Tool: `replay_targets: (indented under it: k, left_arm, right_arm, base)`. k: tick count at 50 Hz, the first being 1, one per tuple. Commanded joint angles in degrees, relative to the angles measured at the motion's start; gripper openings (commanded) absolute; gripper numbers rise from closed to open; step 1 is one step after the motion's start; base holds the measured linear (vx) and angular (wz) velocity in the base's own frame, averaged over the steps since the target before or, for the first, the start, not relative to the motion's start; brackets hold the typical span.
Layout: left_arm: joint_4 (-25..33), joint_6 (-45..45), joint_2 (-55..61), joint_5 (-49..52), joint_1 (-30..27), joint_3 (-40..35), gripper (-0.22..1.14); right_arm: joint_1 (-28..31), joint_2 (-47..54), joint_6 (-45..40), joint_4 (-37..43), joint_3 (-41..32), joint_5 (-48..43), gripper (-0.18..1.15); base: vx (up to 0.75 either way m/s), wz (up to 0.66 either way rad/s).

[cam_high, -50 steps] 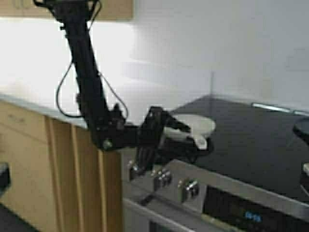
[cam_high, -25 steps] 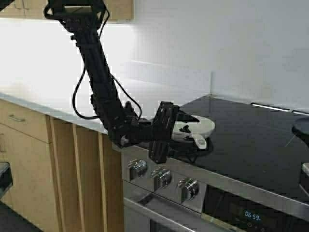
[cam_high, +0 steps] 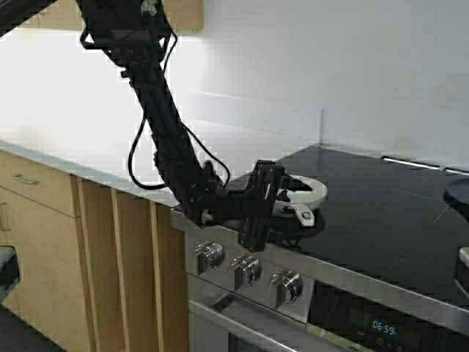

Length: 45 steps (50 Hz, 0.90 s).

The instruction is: Wash the pan

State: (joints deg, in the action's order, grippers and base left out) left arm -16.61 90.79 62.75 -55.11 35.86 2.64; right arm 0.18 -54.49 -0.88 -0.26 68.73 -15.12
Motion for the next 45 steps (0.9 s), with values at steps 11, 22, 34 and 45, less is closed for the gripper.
replay_targets:
  k: [11,22,34,45]
  left_arm:
    - [1.49,0.70,1.14,2.90,1.85,-6.15,1.00]
    - [2.20,1.32,1.93,3.34,2.37,-8.09,1.00]
    - [5.01,4.04,2.72,2.90,2.37,-8.17,0.88]
    - [5.36,6.33,4.13,-0.26,2.37,-8.00,0.03]
  right_arm:
    - [0.00,0.79,-0.18,0.00,-0.79,-0.18,0.06]
    - [0.00,0.79,-0.18,-0.09,-0.79,-0.18,0.06]
    - [0.09,0.79,-0.18,0.00,-0.79,-0.18,0.06]
    - [0.00,0.79,-0.18,0.00,-0.79,-0.26,0.06]
  base:
    - [0.00,0.00]
    - [0.00,0.00]
    - [0.00,0.00]
    - [0.00,0.00]
